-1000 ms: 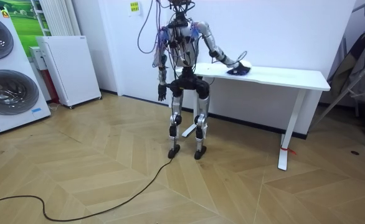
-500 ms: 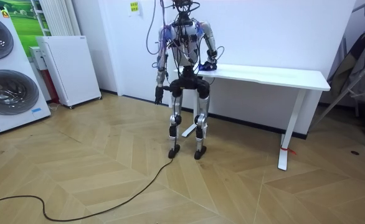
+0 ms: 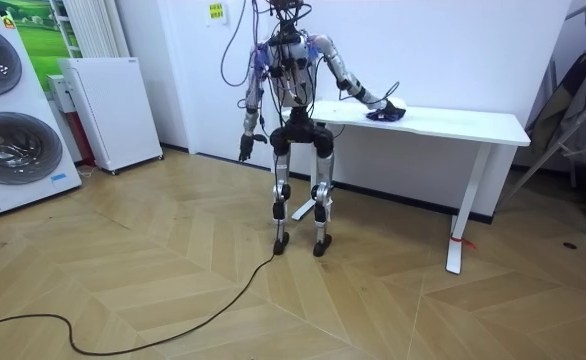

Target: Wipe table

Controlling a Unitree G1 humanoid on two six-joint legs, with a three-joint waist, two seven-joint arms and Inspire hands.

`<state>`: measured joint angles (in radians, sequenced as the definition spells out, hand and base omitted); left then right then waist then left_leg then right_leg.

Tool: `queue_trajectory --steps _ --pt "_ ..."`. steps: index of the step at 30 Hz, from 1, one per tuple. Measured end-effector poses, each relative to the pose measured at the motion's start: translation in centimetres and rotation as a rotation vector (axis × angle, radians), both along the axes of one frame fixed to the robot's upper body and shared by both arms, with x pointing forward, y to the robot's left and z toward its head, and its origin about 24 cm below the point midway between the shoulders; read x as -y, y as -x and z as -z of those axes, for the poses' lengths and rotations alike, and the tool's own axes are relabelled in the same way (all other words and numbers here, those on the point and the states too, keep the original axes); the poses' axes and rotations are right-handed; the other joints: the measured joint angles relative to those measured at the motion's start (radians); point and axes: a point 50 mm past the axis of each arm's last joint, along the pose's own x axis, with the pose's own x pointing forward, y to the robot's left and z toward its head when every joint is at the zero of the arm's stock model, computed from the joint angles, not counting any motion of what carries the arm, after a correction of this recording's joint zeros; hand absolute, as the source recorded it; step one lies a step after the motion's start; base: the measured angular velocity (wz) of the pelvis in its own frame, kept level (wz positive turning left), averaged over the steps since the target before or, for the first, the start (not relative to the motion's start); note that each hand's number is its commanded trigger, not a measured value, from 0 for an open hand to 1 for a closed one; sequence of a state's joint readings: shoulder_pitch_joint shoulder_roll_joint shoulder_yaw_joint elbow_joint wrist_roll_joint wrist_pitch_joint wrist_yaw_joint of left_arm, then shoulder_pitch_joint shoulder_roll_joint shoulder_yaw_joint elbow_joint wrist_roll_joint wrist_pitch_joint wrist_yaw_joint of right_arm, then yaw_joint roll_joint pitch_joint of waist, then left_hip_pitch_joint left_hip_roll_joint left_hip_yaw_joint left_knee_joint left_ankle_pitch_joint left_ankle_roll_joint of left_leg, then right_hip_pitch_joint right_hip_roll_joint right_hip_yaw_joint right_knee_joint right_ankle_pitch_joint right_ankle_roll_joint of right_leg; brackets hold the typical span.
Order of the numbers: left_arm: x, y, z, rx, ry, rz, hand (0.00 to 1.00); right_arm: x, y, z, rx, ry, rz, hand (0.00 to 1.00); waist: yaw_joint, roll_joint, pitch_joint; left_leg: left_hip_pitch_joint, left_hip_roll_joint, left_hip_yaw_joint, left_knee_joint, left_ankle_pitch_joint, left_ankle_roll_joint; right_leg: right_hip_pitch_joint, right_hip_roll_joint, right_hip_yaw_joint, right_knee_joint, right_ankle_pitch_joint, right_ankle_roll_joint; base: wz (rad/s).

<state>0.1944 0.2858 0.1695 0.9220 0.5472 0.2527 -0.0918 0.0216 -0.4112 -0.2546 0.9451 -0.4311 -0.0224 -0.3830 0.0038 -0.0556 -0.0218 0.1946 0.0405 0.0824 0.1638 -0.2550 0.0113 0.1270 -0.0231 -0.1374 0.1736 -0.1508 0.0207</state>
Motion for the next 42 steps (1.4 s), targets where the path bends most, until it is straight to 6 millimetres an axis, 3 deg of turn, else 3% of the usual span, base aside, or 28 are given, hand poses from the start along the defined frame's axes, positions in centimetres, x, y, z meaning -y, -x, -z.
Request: queue_trajectory --steps 5,8,11,13,15,16,19,21,23,26,28,31,33,35,38,41,42 --pt "1.9 -1.0 0.7 -0.001 0.057 0.053 0.0 -1.5 -2.2 -0.1 -0.007 0.015 -0.049 1.0 0.025 0.01 0.0018 0.01 0.017 0.041 0.004 0.0 -0.011 -0.015 0.024 0.042 0.015 0.01 -0.016 -0.31" --pt "3.6 -1.5 1.4 -0.007 0.096 0.082 0.0 -4.0 -4.6 -0.2 -0.017 0.037 -0.136 1.0 0.065 0.012 0.0042 0.009 0.024 0.046 0.0 0.001 -0.014 -0.041 0.04 0.056 0.017 0.026 -0.03 -0.61" --pt "4.5 -1.7 1.7 -0.026 0.113 0.095 0.0 -9.2 -8.2 -1.5 -0.004 0.081 -0.411 1.0 0.107 0.013 0.0137 0.005 0.033 0.044 -0.002 -0.002 -0.021 -0.065 0.055 0.049 0.021 0.036 -0.043 -0.54" --pt "4.8 -2.2 1.7 -0.016 0.12 0.1 0.0 -14.5 -10.6 -2.4 0.034 0.067 -0.627 1.0 0.128 0.013 0.02 -0.004 0.038 0.032 -0.002 0.001 -0.028 -0.07 0.062 0.045 0.013 0.039 -0.049 0.03" --pt "5.1 -2.8 1.7 -0.006 0.123 0.118 0.0 -16.8 -11.9 -3.2 0.053 0.069 -0.728 1.0 0.136 0.017 0.0301 -0.013 0.036 0.011 -0.002 0.003 -0.029 -0.072 0.06 0.035 0.012 0.036 -0.049 0.34" --pt "5.1 -2.8 1.7 -0.004 0.122 0.122 0.0 -17.4 -12.5 -3.6 0.066 0.063 -0.756 1.0 0.143 0.019 0.0315 -0.023 0.034 -0.005 -0.001 0.003 -0.029 -0.072 0.056 0.021 0.008 0.035 -0.048 0.39" --pt "4.7 -1.7 1.7 -0.033 0.112 0.103 0.0 -16.8 -12.8 -4.0 0.085 0.057 -0.743 1.0 0.135 0.017 0.0301 -0.042 0.024 -0.043 0.005 0.006 -0.024 -0.075 0.041 -0.009 0.008 0.019 -0.04 0.4" --pt "4.6 -1.0 1.7 -0.032 0.114 0.091 0.0 -15.7 -12.4 -3.7 0.095 0.042 -0.721 1.0 0.134 0.017 0.0296 -0.044 0.019 -0.044 0.006 0.007 -0.024 -0.073 0.035 -0.019 0.008 0.016 -0.036 0.23" --pt "4.2 -0.5 1.6 -0.03 0.11 0.055 0.0 -14.3 -11.3 -2.9 0.099 0.031 -0.682 1.0 0.109 0.012 0.0257 -0.039 0.014 -0.044 0.007 0.007 -0.023 -0.056 0.025 -0.035 -0.007 0.013 -0.031 0.36" --pt "2.7 0.6 1.2 -0.023 0.084 0.002 0.0 -10.9 -9.0 -1.4 0.101 -0.03 -0.507 1.0 0.084 0.004 0.0183 -0.022 0.012 -0.044 0.007 0.008 -0.023 -0.031 0.019 -0.044 -0.009 0.012 -0.03 0.34" --pt "1.2 1.3 0.8 -0.029 0.047 -0.036 0.0 -7.0 -6.7 -0.6 0.072 -0.043 -0.329 1.0 0.061 -0.002 0.0146 -0.007 0.007 -0.033 0.005 0.008 -0.023 -0.005 0.013 -0.039 -0.02 0.012 -0.029 0.29" --pt "0.3 2.2 0.4 -0.044 0.024 -0.07 0.0 -2.8 -4.0 -0.4 0.018 -0.029 -0.161 1.0 0.054 0.001 0.0056 0.008 0.0 0.001 0.005 0.008 -0.022 0.002 0.004 -0.026 -0.018 0.01 -0.022 -0.13" --pt "-0.1 2.3 0.3 -0.049 0.02 -0.068 0.0 -1.7 -2.8 -0.1 -0.005 -0.035 -0.106 1.0 0.044 -0.003 0.0015 0.013 0.0 0.0 0.005 0.008 -0.022 0.005 0.005 -0.027 -0.018 0.01 -0.021 -0.17" --pt "0.0 2.1 0.3 -0.049 0.027 -0.061 0.0 -1.5 -2.2 0.0 -0.016 -0.043 -0.093 1.0 0.024 -0.003 0.0008 0.024 0.001 0.006 0.005 0.008 -0.022 0.008 0.006 -0.02 -0.014 0.01 -0.02 -0.19" --pt "0.8 1.0 0.6 -0.048 0.052 0.005 0.0 -2.2 -2.9 0.1 -0.026 -0.035 -0.135 1.0 0.027 0.009 0.0024 0.032 0.002 0.014 0.027 0.001 -0.011 -0.008 0.006 -0.013 0.028 0.001 -0.011 -0.5" --pt "2.0 -0.7 1.1 -0.045 0.087 0.06 0.0 -4.6 -6.5 -0.9 0.016 -0.025 -0.213 1.0 0.073 0.032 0.0186 0.017 0.001 0.025 0.1 -0.04 0.007 -0.116 -0.006 -0.003 0.203 -0.035 -0.03 -1.13" --pt "2.4 -1.2 1.3 -0.045 0.099 0.061 0.0 -6.2 -8.0 -1.4 0.014 0.015 -0.298 1.0 0.107 0.043 0.0289 0.005 -0.002 0.025 0.137 -0.063 0.009 -0.169 -0.014 -0.022 0.285 -0.041 -0.04 -1.63"
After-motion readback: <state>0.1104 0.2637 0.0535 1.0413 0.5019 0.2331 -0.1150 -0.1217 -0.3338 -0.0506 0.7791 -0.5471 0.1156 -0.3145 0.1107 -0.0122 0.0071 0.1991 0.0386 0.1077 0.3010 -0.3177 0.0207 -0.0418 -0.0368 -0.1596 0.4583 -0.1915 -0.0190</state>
